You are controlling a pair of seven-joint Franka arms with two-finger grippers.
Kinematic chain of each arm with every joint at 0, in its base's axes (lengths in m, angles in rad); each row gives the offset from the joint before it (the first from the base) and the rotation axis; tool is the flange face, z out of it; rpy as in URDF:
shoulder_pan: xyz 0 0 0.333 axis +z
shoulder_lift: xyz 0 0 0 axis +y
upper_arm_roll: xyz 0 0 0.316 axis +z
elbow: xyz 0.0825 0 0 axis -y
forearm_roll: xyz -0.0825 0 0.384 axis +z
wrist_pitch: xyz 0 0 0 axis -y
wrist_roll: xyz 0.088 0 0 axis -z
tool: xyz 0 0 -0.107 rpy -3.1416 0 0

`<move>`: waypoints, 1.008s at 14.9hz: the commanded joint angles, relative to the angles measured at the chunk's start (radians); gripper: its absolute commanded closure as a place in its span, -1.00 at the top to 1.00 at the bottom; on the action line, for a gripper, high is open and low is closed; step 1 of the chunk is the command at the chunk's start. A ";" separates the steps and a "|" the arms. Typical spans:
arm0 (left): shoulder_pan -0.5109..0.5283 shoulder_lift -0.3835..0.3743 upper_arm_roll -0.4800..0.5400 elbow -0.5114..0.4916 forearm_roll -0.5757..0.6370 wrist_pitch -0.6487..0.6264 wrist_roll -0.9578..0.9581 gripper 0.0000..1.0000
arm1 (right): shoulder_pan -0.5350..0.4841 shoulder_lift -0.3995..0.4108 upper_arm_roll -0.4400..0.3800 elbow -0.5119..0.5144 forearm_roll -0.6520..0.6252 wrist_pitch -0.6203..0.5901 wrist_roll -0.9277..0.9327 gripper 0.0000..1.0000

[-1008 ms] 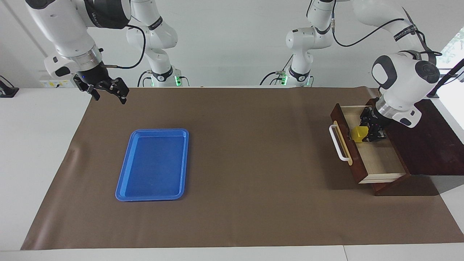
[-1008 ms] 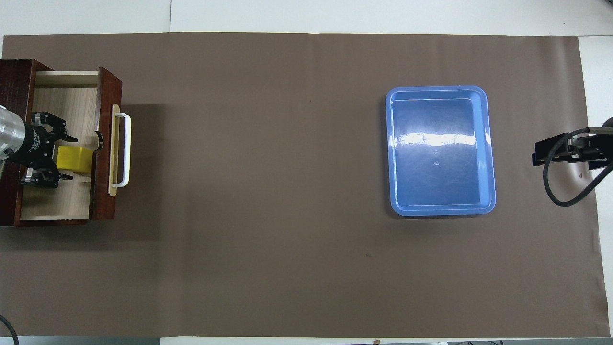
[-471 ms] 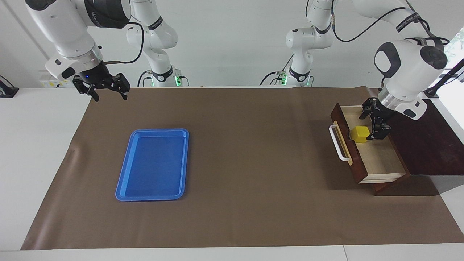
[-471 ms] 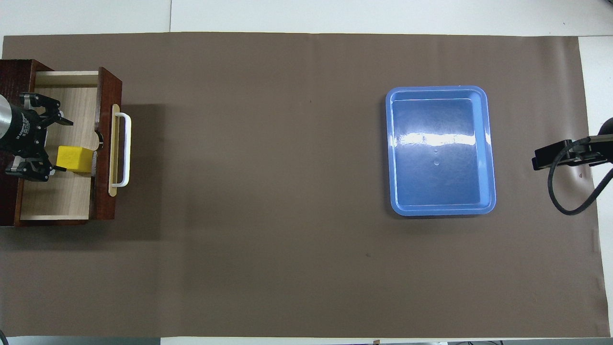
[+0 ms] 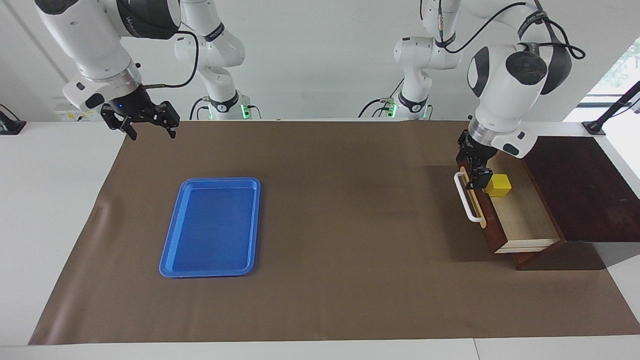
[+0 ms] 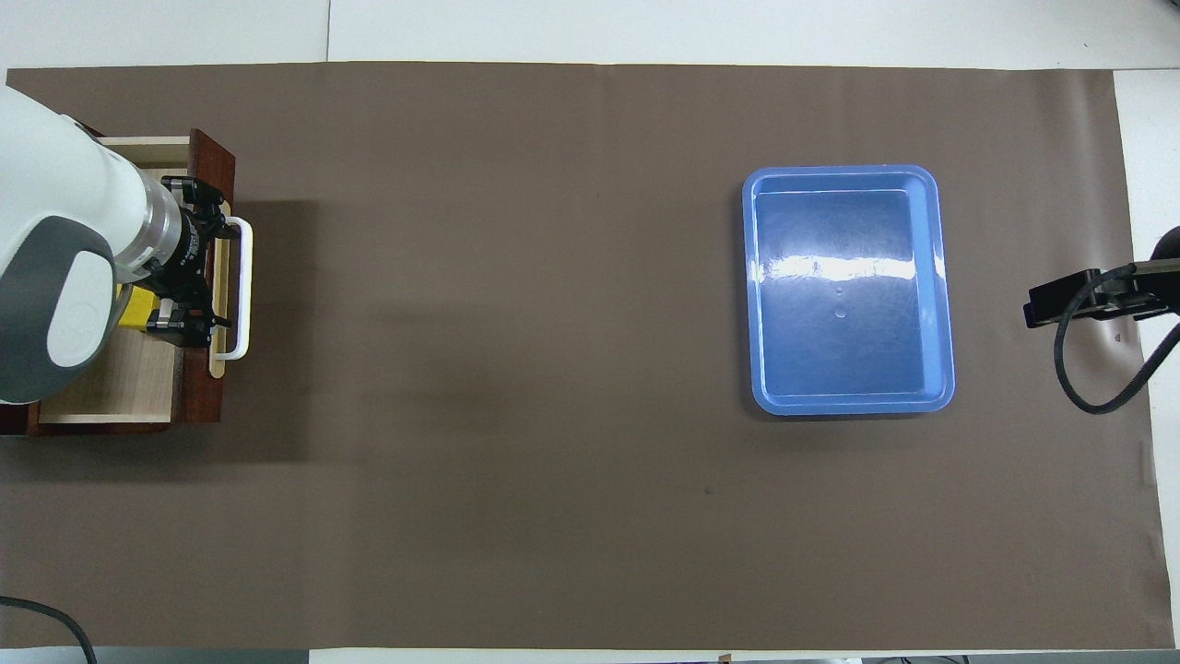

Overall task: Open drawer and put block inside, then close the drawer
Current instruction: 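Push the drawer shut with the left gripper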

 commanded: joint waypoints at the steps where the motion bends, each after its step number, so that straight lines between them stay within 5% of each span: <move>1: 0.007 -0.018 0.014 -0.071 0.026 0.060 -0.016 1.00 | -0.016 -0.006 0.012 -0.002 -0.010 -0.017 -0.020 1.00; 15: 0.060 -0.006 0.017 -0.132 0.087 0.160 0.009 1.00 | -0.016 -0.006 0.012 -0.002 -0.010 -0.017 -0.020 1.00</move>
